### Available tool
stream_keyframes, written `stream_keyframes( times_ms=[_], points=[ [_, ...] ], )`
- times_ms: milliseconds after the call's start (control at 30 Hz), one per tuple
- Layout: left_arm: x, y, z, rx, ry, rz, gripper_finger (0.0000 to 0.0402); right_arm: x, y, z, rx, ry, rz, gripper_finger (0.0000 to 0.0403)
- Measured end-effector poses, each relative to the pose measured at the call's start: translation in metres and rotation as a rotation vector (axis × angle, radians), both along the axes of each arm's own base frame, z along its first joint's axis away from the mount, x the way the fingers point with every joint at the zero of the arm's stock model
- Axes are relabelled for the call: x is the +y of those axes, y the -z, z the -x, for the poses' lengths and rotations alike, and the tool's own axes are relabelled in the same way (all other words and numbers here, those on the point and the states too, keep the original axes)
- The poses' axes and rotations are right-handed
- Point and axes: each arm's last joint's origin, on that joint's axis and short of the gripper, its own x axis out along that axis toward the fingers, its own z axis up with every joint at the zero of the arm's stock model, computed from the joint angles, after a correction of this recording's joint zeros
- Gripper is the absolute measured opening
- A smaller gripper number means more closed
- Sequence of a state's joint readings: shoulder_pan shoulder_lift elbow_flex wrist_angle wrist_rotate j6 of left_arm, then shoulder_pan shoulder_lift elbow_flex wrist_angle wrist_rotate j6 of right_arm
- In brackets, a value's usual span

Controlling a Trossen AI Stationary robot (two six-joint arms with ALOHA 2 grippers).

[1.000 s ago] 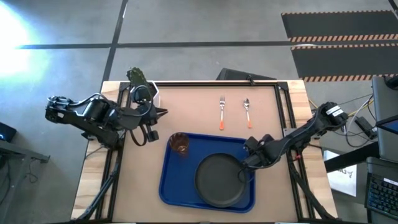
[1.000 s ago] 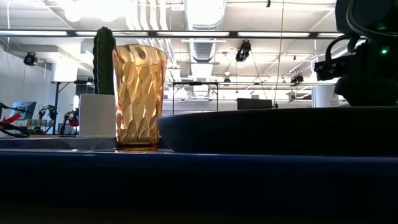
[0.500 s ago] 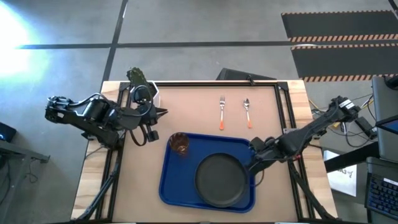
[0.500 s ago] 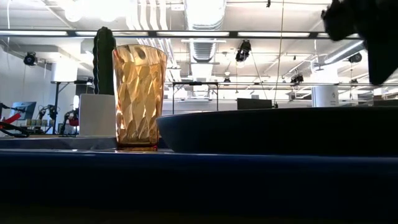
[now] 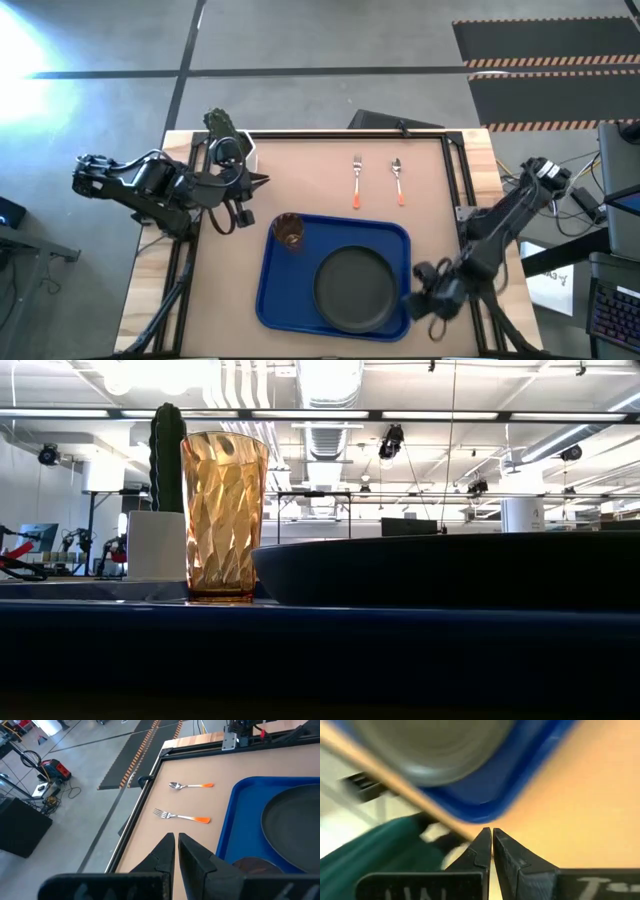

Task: Pick and place plate/cup/fork/spoon on tray
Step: Adjust the blue serving tray

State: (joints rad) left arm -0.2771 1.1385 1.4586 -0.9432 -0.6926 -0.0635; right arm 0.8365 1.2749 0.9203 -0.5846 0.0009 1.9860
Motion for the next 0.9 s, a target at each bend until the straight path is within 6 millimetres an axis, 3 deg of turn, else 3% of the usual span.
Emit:
stream_keyframes(
  times_ms=[100, 267, 500, 700, 900],
  points=[
    [0.000, -0.001, 0.001, -0.003, -0.001, 0.000, 0.0006, 0.028, 0.012, -0.007, -0.097, 0.035, -0.035, 0.0009],
    [0.001, -0.002, 0.003, -0.009, -0.001, 0.002, 0.0006, 0.065, 0.033, -0.023, -0.079, 0.019, -0.015, 0.0009],
    [0.001, -0.002, 0.003, -0.009, -0.002, 0.002, 0.0006, 0.108, 0.041, -0.054, -0.111, -0.039, 0.011, 0.0009],
    [0.001, -0.001, 0.003, -0.008, -0.005, 0.005, 0.0006, 0.124, 0.057, -0.066, -0.069, -0.057, 0.093, 0.0009],
    [0.001, -0.001, 0.002, -0.009, -0.006, 0.006, 0.0006, 0.115, 0.066, -0.061, 0.017, -0.044, 0.251, 0.0009]
  ],
)
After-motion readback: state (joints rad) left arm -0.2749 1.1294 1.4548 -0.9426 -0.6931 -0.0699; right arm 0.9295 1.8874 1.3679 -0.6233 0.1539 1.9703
